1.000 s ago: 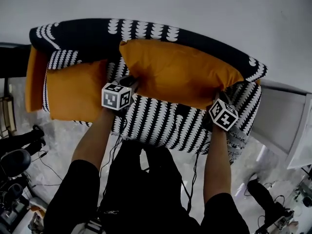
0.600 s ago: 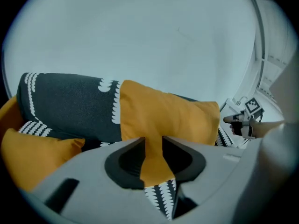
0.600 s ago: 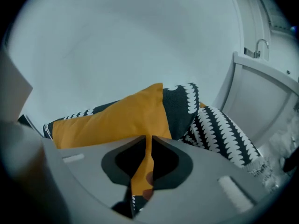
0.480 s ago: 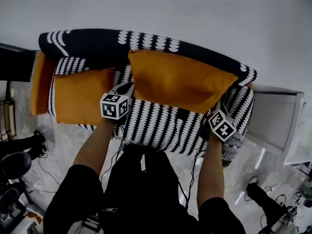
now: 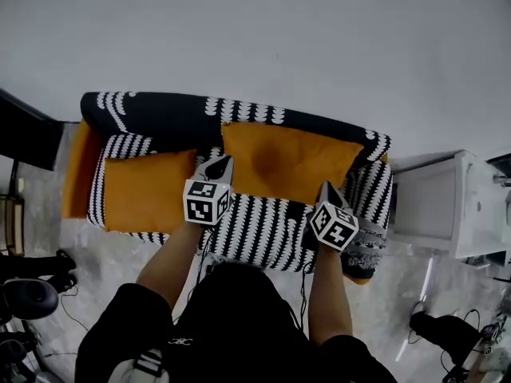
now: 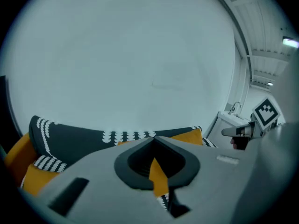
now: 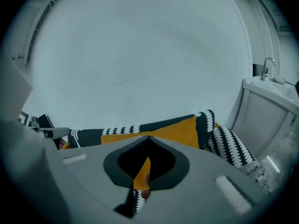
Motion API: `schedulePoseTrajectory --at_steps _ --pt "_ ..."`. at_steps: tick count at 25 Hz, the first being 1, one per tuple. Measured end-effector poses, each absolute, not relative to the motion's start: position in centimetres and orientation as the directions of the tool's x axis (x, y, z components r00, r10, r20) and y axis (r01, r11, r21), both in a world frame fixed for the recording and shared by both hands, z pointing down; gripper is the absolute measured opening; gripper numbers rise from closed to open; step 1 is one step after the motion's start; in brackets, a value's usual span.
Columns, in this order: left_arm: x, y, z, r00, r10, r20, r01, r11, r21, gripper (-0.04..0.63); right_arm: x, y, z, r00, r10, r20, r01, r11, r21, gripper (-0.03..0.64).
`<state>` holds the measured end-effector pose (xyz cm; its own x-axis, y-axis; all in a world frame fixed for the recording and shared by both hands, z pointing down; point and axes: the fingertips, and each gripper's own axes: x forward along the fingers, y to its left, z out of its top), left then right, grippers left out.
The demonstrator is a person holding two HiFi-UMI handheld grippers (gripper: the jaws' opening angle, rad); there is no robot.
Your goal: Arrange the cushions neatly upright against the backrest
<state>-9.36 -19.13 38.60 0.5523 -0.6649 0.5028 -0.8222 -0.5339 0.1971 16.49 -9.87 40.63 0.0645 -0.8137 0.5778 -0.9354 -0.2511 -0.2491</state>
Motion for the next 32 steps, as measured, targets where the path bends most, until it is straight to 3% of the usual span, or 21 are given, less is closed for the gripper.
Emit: schedulePoseTrajectory --at_steps 6,17,23,32 --pt "-8.0 -16.5 30.7 0.557 -0.686 0.468 -0.819 -0.546 0.175 0.008 11.0 -9.5 30.7 0.023 -0.897 0.442 -0.959 -0.144 -0.242 0.006" --pt "-8.2 -14.5 15.2 0.588 -0.762 0.272 -0.809 -0.563 0.170 0.008 4.4 -9.3 15.6 -0.031 -0.976 0.217 -0.992 0.004 -0.124 0.006" --pt "-8.8 -13.1 12.3 0.554 -0.797 0.240 -0.831 -0.546 0.108 0.008 2.0 -9.1 12.5 -0.103 -0.984 0.148 -0.990 0.087 -0.112 0.005" --pt "-8.5 -11.5 12.7 0.533 -0.813 0.234 -0.843 -0.535 0.061 0.003 1.2 -8.8 12.5 -0.168 -0.974 0.151 -0.983 0.155 -0.097 0.005"
